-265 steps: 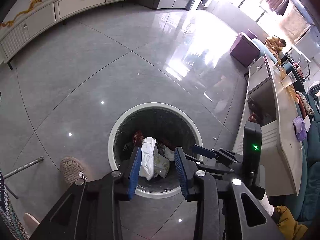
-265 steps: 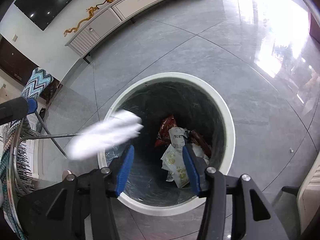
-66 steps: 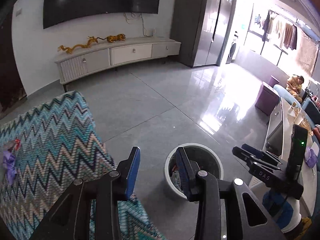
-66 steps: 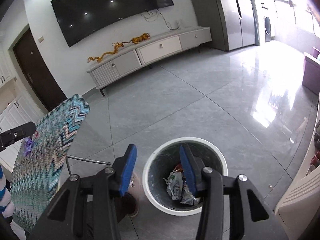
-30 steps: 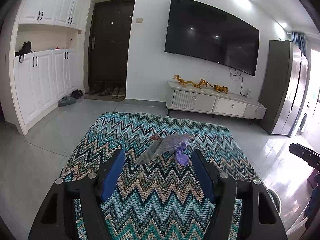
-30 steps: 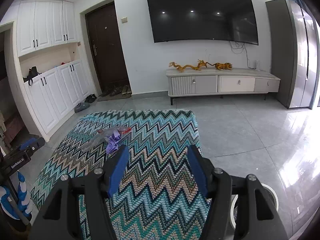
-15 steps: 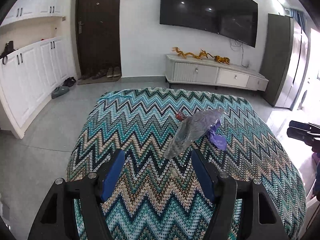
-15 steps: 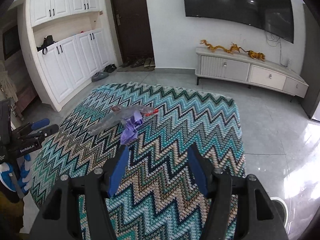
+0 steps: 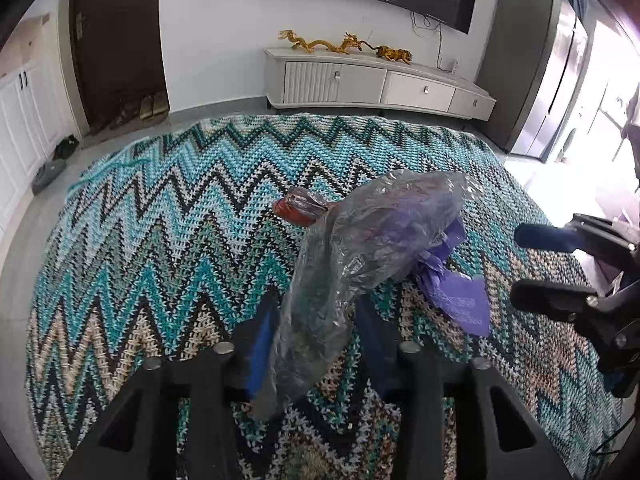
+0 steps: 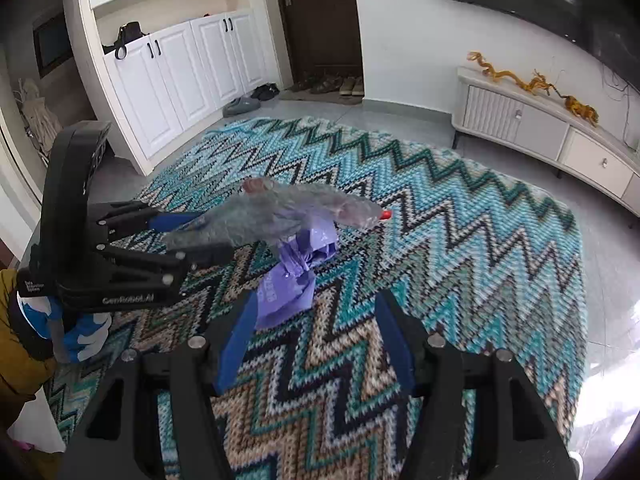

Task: Collect trash
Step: 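Grasp the clear plastic bag with left tool while right grasps purple wrapper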

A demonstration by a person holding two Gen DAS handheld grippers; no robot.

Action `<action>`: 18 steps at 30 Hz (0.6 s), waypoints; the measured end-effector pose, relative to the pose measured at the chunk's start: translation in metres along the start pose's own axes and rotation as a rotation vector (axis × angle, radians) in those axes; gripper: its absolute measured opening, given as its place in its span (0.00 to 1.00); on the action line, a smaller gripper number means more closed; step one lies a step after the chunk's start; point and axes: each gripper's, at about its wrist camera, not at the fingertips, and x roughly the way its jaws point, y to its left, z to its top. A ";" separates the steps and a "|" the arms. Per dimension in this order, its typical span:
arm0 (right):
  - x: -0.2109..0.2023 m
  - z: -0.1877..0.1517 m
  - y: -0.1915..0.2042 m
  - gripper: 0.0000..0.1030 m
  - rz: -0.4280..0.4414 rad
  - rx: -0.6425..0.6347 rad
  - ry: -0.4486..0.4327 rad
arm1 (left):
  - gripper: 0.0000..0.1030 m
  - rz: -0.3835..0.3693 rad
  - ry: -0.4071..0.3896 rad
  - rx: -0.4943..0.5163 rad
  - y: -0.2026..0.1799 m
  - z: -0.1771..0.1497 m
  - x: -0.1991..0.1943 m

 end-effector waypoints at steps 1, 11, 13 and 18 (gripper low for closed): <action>0.007 0.001 0.000 0.57 0.004 -0.003 0.006 | 0.22 -0.017 -0.009 -0.040 0.007 0.000 0.001; 0.050 0.021 0.001 0.57 0.064 0.010 -0.003 | 0.10 -0.052 -0.072 -0.267 0.050 -0.011 0.006; 0.054 0.025 0.000 0.57 0.070 0.021 -0.012 | 0.10 -0.062 -0.078 -0.270 0.054 -0.014 0.005; 0.064 0.029 -0.010 0.56 0.109 0.076 -0.021 | 0.08 -0.064 -0.084 -0.246 0.052 -0.017 0.005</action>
